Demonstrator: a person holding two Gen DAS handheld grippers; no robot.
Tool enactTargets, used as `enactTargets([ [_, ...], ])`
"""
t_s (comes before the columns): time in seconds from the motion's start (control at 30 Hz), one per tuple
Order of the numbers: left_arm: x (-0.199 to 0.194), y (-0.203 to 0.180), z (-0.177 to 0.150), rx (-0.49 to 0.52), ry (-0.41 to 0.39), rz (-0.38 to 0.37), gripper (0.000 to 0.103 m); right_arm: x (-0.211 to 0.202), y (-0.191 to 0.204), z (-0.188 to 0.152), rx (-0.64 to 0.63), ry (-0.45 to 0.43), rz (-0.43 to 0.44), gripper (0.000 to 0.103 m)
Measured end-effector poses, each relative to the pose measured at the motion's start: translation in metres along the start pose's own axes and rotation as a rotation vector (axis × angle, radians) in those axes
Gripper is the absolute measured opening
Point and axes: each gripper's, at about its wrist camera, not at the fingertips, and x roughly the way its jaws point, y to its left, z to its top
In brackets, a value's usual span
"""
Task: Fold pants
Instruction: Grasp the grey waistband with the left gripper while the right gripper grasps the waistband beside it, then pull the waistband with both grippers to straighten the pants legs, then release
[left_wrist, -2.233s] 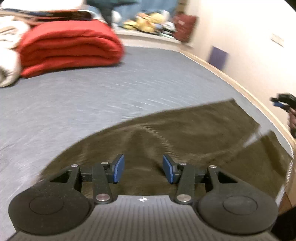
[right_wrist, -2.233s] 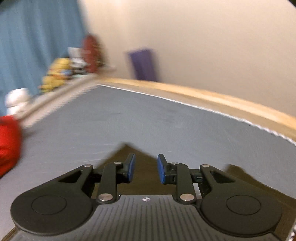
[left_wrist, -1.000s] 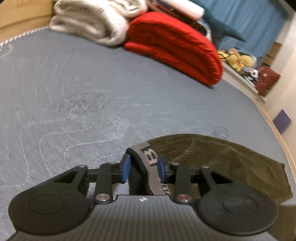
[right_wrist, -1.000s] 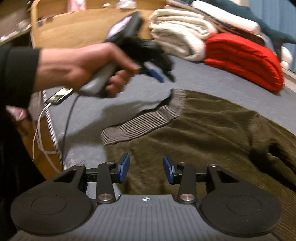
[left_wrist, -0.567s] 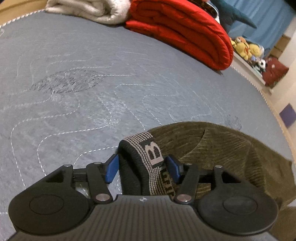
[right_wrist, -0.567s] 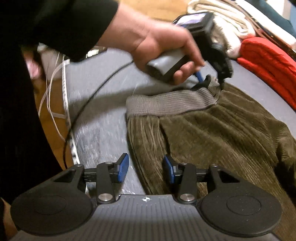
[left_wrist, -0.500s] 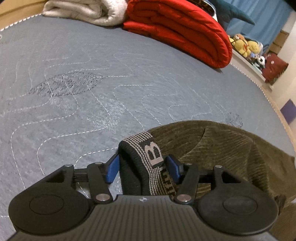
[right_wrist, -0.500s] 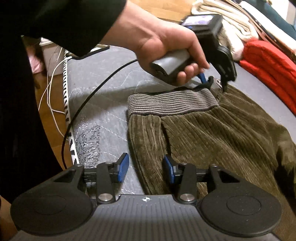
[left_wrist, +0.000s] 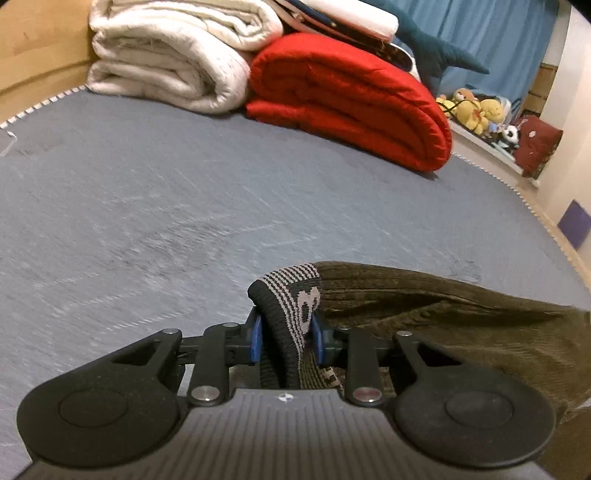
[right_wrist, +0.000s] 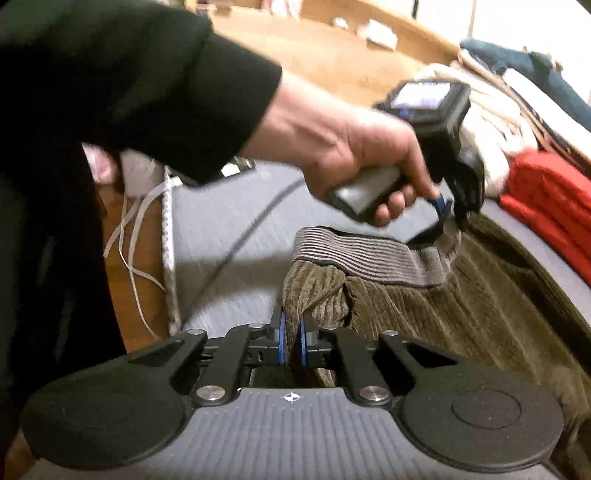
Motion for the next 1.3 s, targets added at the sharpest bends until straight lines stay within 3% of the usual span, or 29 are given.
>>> enactTargets([
  [0.1,0.003,0.003,-0.004,-0.008,0.021,0.015,0.029,0.001,0.005,0.001,-0.005,-0.008,0.005,0.008],
  [0.23,0.0,-0.012,-0.004,0.038,0.019,0.067,0.042,0.003,-0.008,-0.006,0.06,0.068,-0.016,0.013],
  [0.3,-0.013,-0.022,-0.001,0.076,-0.035,0.096,0.047,-0.009,-0.018,-0.006,0.115,0.054,-0.021,0.029],
  [0.33,-0.022,-0.028,0.0,0.096,-0.066,0.107,0.054,-0.018,-0.024,-0.005,0.139,0.044,-0.037,0.045],
  [0.37,-0.031,-0.033,0.002,0.108,-0.092,0.108,0.057,-0.028,-0.029,-0.005,0.156,0.028,-0.056,0.053],
  [0.5,-0.057,-0.049,0.001,0.133,-0.119,0.018,0.056,-0.065,-0.056,-0.014,0.235,0.012,-0.11,0.053],
  [0.53,-0.061,-0.053,-0.003,0.144,-0.106,-0.025,0.051,-0.072,-0.063,-0.022,0.256,0.019,-0.131,0.053],
  [0.67,-0.052,-0.071,-0.024,0.247,0.081,-0.258,0.035,-0.089,-0.079,-0.056,0.342,0.086,-0.19,0.053],
  [0.73,-0.033,-0.078,-0.043,0.32,0.213,-0.236,0.033,-0.09,-0.086,-0.074,0.383,0.143,-0.208,0.053],
  [0.8,-0.008,-0.078,-0.062,0.355,0.376,-0.157,0.033,-0.091,-0.092,-0.093,0.424,0.214,-0.204,0.054],
  [0.83,-0.003,-0.075,-0.069,0.351,0.39,-0.139,0.033,-0.09,-0.092,-0.1,0.432,0.258,-0.203,0.054],
  [0.9,-0.005,-0.076,-0.061,0.323,0.388,-0.136,0.033,-0.089,-0.094,-0.111,0.441,0.33,-0.23,0.054],
  [0.97,-0.016,-0.075,-0.046,0.261,0.314,-0.131,0.034,-0.104,-0.099,-0.116,0.483,0.317,-0.25,0.054],
  [1.13,-0.031,-0.076,-0.015,0.085,0.155,-0.148,0.038,-0.155,-0.135,-0.104,0.557,0.157,-0.347,0.055],
  [1.3,-0.025,-0.097,-0.007,0.124,0.054,-0.099,0.04,-0.22,-0.189,-0.094,0.605,-0.003,-0.527,0.073],
])
